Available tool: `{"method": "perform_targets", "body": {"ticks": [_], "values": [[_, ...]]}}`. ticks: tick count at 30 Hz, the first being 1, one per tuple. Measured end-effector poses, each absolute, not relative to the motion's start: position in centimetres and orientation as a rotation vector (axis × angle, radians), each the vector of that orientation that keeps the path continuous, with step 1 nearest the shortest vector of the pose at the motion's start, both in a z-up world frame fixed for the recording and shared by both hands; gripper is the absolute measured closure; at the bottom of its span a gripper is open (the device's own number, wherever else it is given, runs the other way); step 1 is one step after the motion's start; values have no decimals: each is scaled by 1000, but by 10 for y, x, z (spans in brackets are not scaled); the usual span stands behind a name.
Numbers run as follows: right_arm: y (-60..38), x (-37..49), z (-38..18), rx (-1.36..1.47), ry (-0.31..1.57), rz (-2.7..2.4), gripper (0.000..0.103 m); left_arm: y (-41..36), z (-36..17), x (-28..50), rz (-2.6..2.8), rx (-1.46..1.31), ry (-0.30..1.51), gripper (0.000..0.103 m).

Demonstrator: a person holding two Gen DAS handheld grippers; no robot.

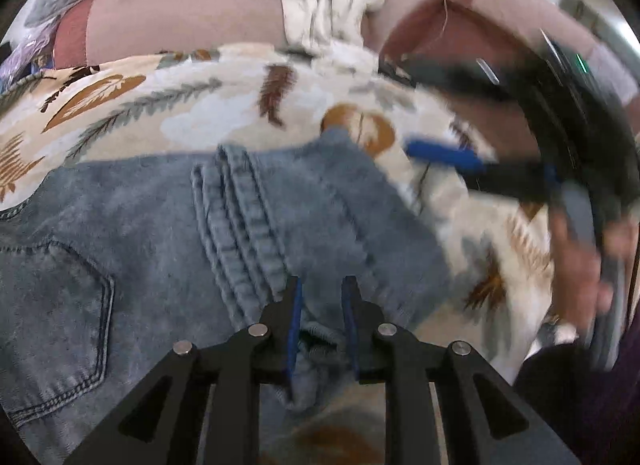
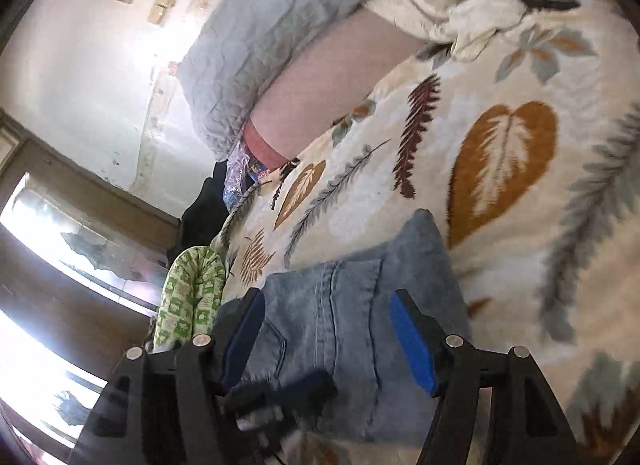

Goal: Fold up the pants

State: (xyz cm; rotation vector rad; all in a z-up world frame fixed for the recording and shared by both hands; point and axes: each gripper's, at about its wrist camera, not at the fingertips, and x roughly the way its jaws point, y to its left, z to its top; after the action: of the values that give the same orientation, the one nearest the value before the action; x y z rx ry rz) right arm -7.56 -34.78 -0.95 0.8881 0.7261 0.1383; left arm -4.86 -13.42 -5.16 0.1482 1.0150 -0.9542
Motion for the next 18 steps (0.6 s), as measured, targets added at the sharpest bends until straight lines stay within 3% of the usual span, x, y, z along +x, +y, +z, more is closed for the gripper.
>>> {"method": "perform_targets", "body": {"ticks": [13,18], "values": [[-369,3,-80,911,881,71,35,-133,-58,-57,-926,195,1022,83],[-365,7,-76,860,888,54,35,-130,-57,-55,-923,167,1033,78]]}}
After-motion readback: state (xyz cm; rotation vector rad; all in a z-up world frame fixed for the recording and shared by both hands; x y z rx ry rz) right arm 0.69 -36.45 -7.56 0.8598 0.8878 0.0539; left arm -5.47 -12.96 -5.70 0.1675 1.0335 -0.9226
